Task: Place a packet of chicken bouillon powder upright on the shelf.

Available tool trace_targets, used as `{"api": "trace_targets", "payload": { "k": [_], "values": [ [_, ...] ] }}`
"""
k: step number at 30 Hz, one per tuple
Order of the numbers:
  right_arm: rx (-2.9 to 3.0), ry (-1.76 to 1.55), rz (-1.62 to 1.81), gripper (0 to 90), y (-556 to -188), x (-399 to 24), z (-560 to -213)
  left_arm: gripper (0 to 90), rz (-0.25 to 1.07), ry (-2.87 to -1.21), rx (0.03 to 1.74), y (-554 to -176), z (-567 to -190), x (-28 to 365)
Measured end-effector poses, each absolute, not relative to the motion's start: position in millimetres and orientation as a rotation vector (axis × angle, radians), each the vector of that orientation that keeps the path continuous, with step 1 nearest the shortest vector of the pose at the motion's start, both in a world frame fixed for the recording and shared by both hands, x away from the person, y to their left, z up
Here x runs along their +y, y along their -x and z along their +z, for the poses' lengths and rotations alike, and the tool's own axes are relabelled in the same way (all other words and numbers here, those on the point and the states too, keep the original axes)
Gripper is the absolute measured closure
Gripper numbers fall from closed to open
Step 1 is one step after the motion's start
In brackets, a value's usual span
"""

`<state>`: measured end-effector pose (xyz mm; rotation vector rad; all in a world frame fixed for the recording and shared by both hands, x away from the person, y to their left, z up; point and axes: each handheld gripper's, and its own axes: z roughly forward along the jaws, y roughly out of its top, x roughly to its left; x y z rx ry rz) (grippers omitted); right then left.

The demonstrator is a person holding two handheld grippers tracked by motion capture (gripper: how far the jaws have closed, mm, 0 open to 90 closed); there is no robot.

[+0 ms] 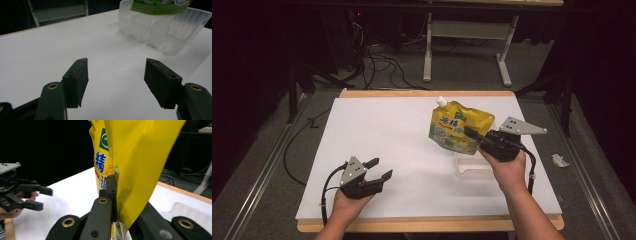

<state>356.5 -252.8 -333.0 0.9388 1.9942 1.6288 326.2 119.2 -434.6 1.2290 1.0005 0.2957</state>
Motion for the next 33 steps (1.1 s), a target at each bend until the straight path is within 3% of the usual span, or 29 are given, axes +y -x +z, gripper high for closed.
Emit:
{"api": "trace_targets", "payload": {
  "k": [18,33],
  "values": [
    [1.935,-1.035,1.53,90.0,-380.3,-302.7,-337.2,36.7,0.287,-1.226,0.99,-323.7,-432.6,117.4],
    [1.955,-1.057,1.498,90.0,-394.6,-317.1,-346.5,36.6,0.292,-1.227,0.994,-323.9,-433.8,115.9]
  ]
}}
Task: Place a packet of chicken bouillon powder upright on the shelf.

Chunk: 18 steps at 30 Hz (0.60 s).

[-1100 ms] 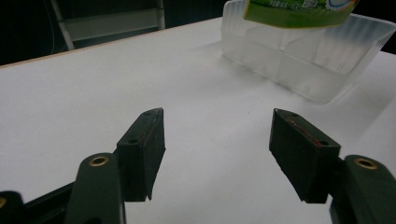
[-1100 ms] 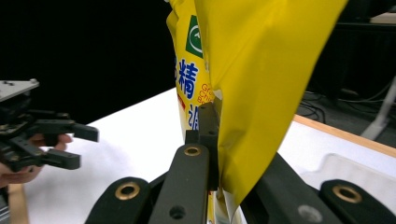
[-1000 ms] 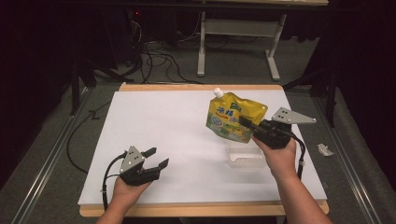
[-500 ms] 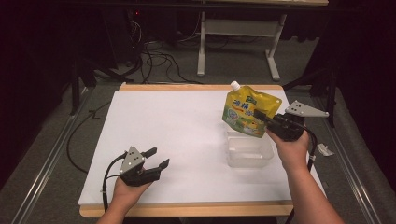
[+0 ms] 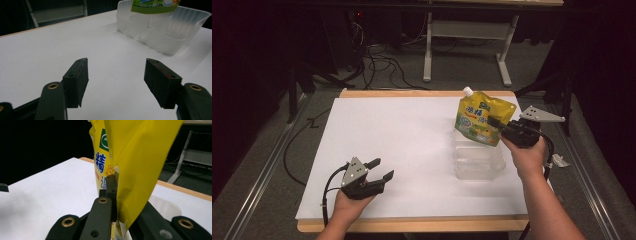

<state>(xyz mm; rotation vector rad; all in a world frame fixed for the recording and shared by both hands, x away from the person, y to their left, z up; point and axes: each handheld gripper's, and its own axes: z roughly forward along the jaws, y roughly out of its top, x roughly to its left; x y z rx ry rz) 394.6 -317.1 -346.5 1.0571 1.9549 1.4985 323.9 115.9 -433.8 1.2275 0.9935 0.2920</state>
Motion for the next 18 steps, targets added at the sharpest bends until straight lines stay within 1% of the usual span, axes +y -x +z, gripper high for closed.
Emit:
{"api": "trace_targets", "payload": {
  "k": [11,18],
  "values": [
    [1.996,-1.037,1.477,90.0,-400.2,-318.6,-353.2,36.7,0.295,-1.237,0.996,-324.3,-434.7,116.0],
    [1.999,-1.061,1.492,90.0,-400.9,-321.2,-365.1,36.8,0.291,-1.236,1.0,-324.4,-435.4,115.5]
  ]
}}
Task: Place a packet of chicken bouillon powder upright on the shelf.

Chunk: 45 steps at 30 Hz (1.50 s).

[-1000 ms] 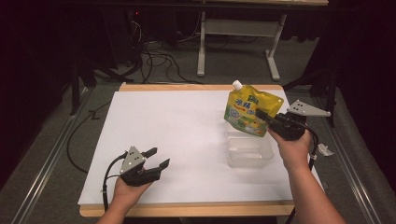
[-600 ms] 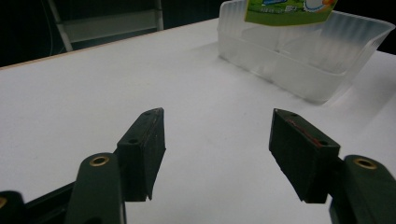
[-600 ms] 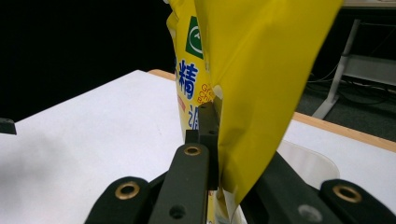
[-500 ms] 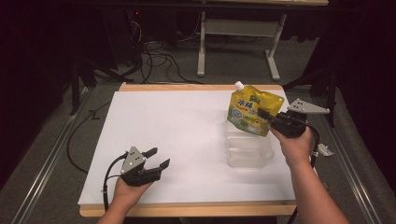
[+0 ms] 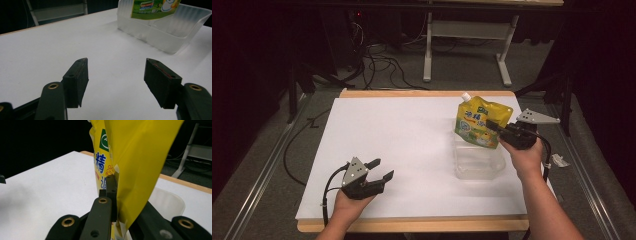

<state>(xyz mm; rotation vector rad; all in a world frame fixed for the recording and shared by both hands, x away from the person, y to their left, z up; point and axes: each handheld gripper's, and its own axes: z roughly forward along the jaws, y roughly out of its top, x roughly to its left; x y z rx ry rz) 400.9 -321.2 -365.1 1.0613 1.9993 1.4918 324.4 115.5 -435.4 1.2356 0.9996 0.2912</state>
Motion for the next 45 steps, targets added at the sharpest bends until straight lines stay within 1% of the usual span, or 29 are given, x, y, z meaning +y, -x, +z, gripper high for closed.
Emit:
{"api": "trace_targets", "payload": {
  "k": [36,45],
  "values": [
    [2.012,-1.106,1.407,90.0,-405.4,-306.8,-376.7,37.0,0.284,-1.239,1.003,-324.6,-435.7,115.1],
    [1.989,-1.141,1.417,87.6,-405.8,-310.1,-387.3,37.0,0.284,-1.245,1.001,-324.5,-436.0,114.8]
  ]
}}
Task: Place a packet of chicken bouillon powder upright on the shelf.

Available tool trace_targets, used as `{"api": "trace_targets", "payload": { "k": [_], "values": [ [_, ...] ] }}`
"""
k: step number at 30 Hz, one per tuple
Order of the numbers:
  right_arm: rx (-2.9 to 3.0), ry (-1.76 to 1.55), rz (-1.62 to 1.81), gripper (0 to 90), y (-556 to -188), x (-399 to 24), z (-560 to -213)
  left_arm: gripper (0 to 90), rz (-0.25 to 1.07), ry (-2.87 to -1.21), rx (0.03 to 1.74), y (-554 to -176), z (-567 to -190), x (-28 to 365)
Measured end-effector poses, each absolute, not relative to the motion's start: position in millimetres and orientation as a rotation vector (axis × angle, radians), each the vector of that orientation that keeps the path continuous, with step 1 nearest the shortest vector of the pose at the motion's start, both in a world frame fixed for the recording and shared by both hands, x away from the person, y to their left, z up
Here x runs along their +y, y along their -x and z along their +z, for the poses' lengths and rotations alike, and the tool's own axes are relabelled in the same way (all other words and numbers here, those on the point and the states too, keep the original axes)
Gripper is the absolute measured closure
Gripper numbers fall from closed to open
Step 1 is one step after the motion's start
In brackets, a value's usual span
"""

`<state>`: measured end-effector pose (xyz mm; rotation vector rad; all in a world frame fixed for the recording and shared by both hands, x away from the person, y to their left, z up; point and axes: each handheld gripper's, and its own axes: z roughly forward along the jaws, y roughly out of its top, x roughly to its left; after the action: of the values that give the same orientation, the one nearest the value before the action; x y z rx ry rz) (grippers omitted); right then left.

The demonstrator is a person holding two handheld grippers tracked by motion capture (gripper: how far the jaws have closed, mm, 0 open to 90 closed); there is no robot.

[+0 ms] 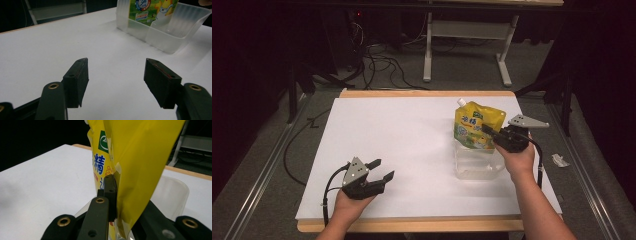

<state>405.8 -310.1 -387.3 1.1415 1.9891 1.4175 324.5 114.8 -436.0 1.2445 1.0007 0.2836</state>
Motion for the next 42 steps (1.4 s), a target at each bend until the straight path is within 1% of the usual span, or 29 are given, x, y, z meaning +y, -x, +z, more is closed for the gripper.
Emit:
{"api": "trace_targets", "payload": {
  "k": [9,15,20,22,25,28,32,35,42],
  "values": [
    [1.978,-1.188,1.415,84.8,-405.5,-315.0,-393.1,37.0,0.281,-1.243,1.0,-324.4,-436.0,114.0],
    [1.983,-1.188,1.399,80.4,-404.5,-315.1,-393.0,37.0,0.283,-1.245,0.998,-324.3,-436.0,113.8],
    [1.988,-1.211,1.391,67.5,-404.4,-315.0,-391.0,36.9,0.282,-1.245,0.998,-324.3,-436.0,113.8],
    [1.994,-1.211,1.391,60.7,-404.2,-314.8,-389.3,36.9,0.279,-1.243,0.999,-324.2,-436.0,113.5],
    [1.987,-1.218,1.377,49.7,-403.6,-313.9,-386.6,36.7,0.283,-1.243,0.996,-324.2,-435.9,113.6],
    [1.98,-1.235,1.367,35.1,-403.8,-314.0,-384.7,36.4,0.282,-1.239,0.996,-323.9,-435.4,113.4],
    [1.958,-1.255,1.339,22.6,-402.6,-314.8,-382.6,36.3,0.282,-1.243,0.994,-323.8,-435.7,113.4],
    [1.938,-1.271,1.331,19.5,-401.0,-316.9,-381.1,36.1,0.282,-1.247,0.993,-323.7,-436.0,113.0],
    [1.933,-1.271,1.33,18.7,-394.6,-322.1,-379.6,36.1,0.282,-1.243,0.995,-323.8,-435.7,113.0]
  ]
}}
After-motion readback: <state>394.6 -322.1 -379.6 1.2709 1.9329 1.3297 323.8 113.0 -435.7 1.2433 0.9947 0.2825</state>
